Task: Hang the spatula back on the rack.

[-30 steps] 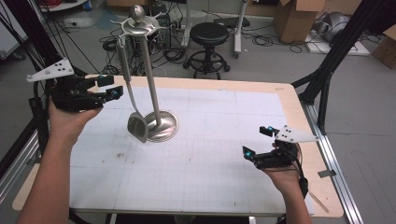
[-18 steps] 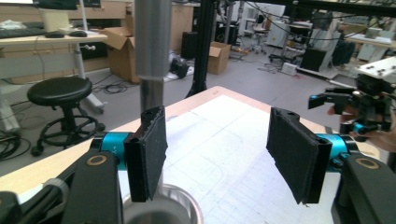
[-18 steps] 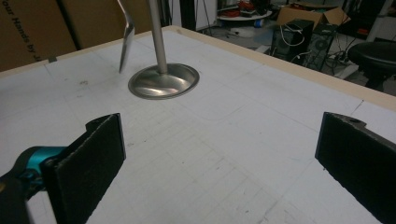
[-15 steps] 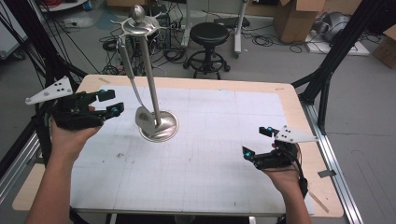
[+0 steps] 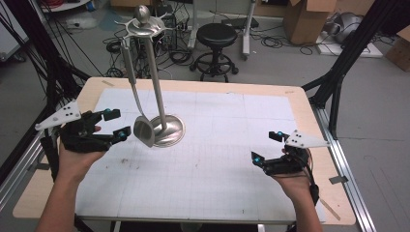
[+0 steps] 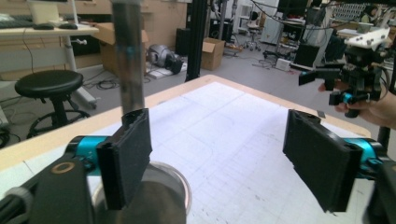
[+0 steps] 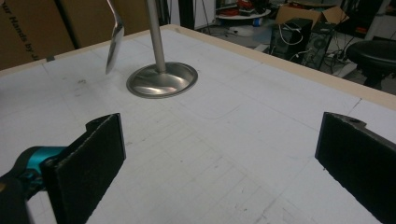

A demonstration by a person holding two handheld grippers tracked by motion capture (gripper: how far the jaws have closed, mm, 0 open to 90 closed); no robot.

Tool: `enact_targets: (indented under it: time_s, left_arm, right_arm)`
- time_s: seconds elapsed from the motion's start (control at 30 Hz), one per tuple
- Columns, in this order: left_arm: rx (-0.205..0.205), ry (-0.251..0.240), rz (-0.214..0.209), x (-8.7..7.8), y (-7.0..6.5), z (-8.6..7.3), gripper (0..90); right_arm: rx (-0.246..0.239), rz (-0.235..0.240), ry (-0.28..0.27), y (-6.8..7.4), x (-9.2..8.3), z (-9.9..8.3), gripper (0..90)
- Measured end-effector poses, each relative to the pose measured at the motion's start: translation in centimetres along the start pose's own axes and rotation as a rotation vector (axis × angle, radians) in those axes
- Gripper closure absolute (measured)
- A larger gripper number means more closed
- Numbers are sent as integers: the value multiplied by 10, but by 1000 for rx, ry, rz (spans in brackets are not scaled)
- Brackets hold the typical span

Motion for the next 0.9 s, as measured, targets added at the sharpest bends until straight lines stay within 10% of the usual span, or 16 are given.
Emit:
enact_targets:
  time_s: [0.9]
  left_arm:
    - [7,26,20,1,-1,-58,40]
  right_arm:
    - [35,18,-35,-6,-2,-5,4]
Point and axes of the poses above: each handheld gripper's, and its own axes: x roughly forward along the jaws, z roughly out of its top, y roughly to its left, the point moved 6 cm from there along x, roughly forward along the jaws, and after that the axes turned 5 degrees about y, right-handed, at the moved point
